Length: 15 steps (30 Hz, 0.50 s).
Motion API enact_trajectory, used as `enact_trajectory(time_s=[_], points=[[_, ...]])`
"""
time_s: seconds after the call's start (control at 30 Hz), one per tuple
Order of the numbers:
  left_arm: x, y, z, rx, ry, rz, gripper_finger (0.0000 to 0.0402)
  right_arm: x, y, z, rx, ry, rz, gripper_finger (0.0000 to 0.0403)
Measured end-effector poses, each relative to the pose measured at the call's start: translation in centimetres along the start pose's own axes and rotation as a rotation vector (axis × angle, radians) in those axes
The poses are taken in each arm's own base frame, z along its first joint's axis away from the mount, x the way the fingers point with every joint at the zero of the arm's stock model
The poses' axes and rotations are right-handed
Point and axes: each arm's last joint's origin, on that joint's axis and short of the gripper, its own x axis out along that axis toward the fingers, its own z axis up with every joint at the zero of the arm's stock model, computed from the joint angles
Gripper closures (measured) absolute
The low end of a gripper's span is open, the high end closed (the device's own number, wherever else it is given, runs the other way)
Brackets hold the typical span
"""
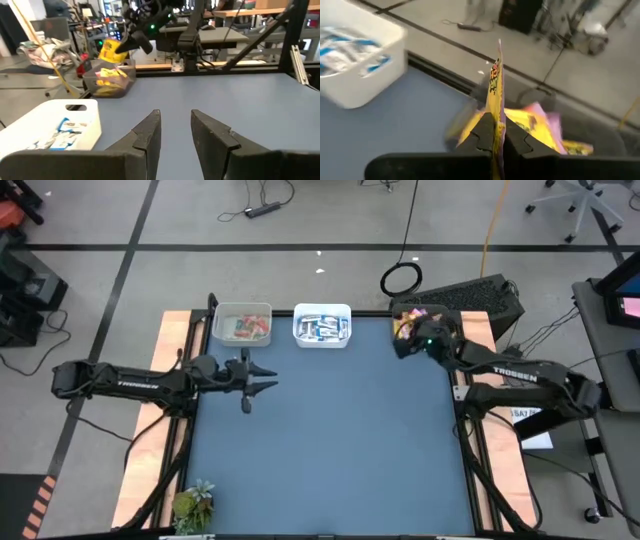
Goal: Sort candy
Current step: Put the yellow candy into the black bin
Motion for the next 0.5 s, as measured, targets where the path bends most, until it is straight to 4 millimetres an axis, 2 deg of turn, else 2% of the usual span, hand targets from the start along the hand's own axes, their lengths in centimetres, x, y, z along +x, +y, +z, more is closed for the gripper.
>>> enact_trajectory(time_s=[0.3,0.5], points=[[-0.4,0.5,0.2,-0.006,-0.01,0.039,0.0288,2.7,-4.1,-0.7,0.184,0.108,0.029,0.0402],[-0.4,0.5,0.0,-0.008,0.008,0.038,0.0288,3.9,-5.3,-0.9,0.309,0.146,0.112,0.0402]])
